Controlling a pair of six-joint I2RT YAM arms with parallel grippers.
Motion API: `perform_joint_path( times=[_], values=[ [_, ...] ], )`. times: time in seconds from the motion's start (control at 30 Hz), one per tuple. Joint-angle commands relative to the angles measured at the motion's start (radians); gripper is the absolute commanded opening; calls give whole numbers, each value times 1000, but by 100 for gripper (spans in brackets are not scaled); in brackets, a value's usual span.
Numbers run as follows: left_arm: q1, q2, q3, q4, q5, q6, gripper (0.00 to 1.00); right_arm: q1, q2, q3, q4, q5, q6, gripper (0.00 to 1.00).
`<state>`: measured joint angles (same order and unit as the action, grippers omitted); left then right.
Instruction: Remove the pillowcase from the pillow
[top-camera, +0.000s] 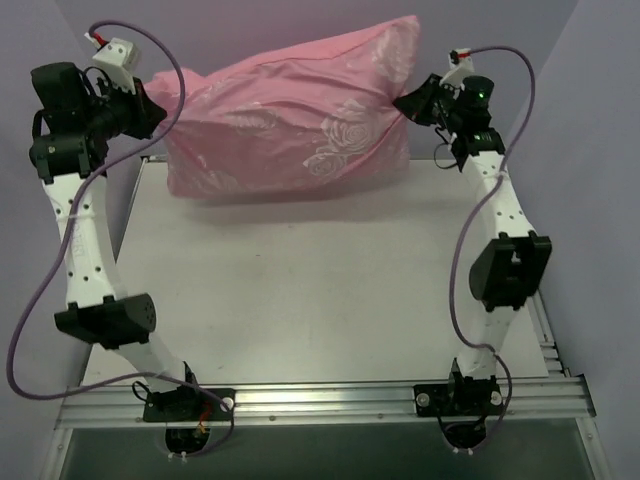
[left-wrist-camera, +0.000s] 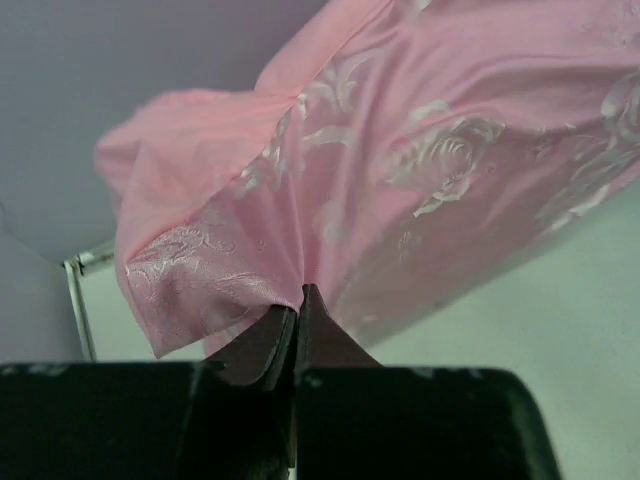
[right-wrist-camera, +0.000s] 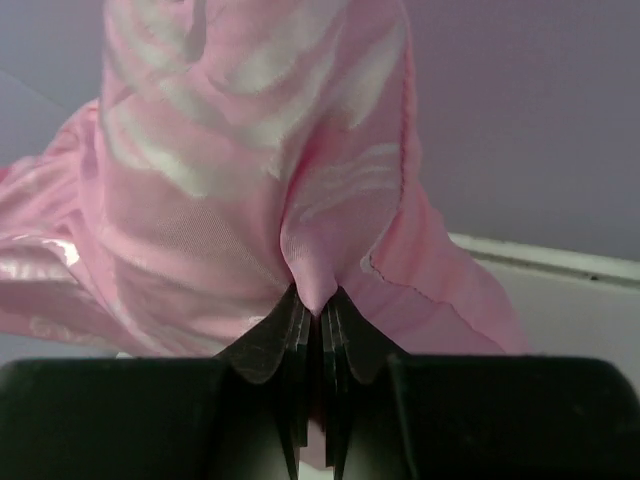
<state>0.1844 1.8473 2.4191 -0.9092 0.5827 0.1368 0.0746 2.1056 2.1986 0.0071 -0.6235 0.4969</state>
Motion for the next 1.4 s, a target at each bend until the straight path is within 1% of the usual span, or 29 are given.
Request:
perform_joint_path(
  times=[0.0, 0.03, 0.07, 0.1, 0.13, 0.17, 0.2, 0.23, 0.27, 0.3, 0.37, 0.43, 0.57, 0.67, 0.7, 0.73, 0.8, 0.83, 0.97, 1.0, 1.03, 1.1, 1.13, 1.17, 1.2, 1.23, 1.3, 1.33, 1.37],
  values=[
    [-31, -241, -186, 198, 63, 42, 2, -4, -342, -443, 415, 23, -110, 0],
    [-48, -358, -424, 222, 62, 132, 2, 4, -474, -580, 471, 66, -136, 0],
    [-68, -408, -542, 228, 63, 183, 2, 8, -530, -712, 517, 190, -199, 0],
    [-109, -448, -648, 186, 65, 307, 2, 16, -582, -946, 563, 270, -227, 0],
    [-127, -509, -854, 164, 48, 364, 2, 33, -658, -1047, 570, 344, -248, 0],
    [-147, -539, -965, 156, 17, 410, 2, 42, -683, -1136, 553, 411, -238, 1],
    [-167, -566, -1073, 168, -53, 493, 2, 48, -705, -1275, 521, 526, -207, 11],
    [-174, -612, -1171, 171, -81, 539, 2, 48, -734, -1330, 487, 559, -161, 22],
    [-174, -631, -1327, 174, -108, 578, 2, 47, -748, -1381, 432, 579, -74, 47],
    [-174, -666, -1389, 188, -153, 627, 2, 48, -777, -1463, 407, 590, -39, 55],
    [-174, -692, -1513, 194, -175, 659, 2, 48, -821, -1523, 363, 593, 9, 67],
    [-174, -729, -1563, 176, -170, 690, 2, 47, -908, -1534, 289, 677, 63, 70],
    [-174, -795, -1598, 47, -116, 768, 2, 42, -1025, -1432, 0, 856, 100, 84],
    [-174, -856, -1617, -94, -80, 874, 2, 40, -1065, -1354, -134, 837, 92, 84],
    [-174, -878, -1617, -188, -69, 947, 5, 40, -1078, -1341, -159, 817, 94, 84],
    [-174, -887, -1609, -239, -60, 980, 22, 42, -1084, -1337, -173, 789, 104, 84],
    [-207, -905, -1574, -348, -50, 985, 82, 62, -1101, -1341, -196, 700, 124, 82],
    [-207, -927, -1510, -382, -49, 995, 94, 77, -1107, -1346, -203, 690, 138, 81],
    [-207, -977, -1255, -601, 57, 1064, 94, 189, -1127, -1356, -246, 735, 178, 80],
    [-207, -974, -1182, -643, 166, 1064, 94, 204, -1124, -1352, -257, 728, 181, 80],
    [-207, -967, -1029, -670, 224, 1055, 94, 209, -1119, -1352, -281, 719, 187, 80],
    [-206, -936, -922, -555, 293, 835, 94, 218, -1109, -1366, -297, 687, 198, 80],
    [-206, -925, -907, -320, 258, 696, 94, 231, -1107, -1376, -305, 679, 206, 80],
    [-206, -892, -922, -219, 202, 506, 94, 237, -1105, -1392, -302, 665, 222, 80],
    [-201, -867, -942, -135, 72, 470, 94, 243, -1104, -1431, -296, 659, 232, 80],
    [-200, -835, -992, -9, 1, 449, 94, 255, -1104, -1451, -274, 653, 241, 79],
    [-198, -702, -1025, 64, -143, 443, 94, 266, -1101, -1490, -251, 636, 276, 80],
    [-197, -638, -1017, 81, -264, 464, 94, 274, -1099, -1525, -228, 634, 290, 80],
    [-194, -514, -1003, 84, -314, 474, 94, 274, -1093, -1542, -214, 634, 317, 80]
  ],
)
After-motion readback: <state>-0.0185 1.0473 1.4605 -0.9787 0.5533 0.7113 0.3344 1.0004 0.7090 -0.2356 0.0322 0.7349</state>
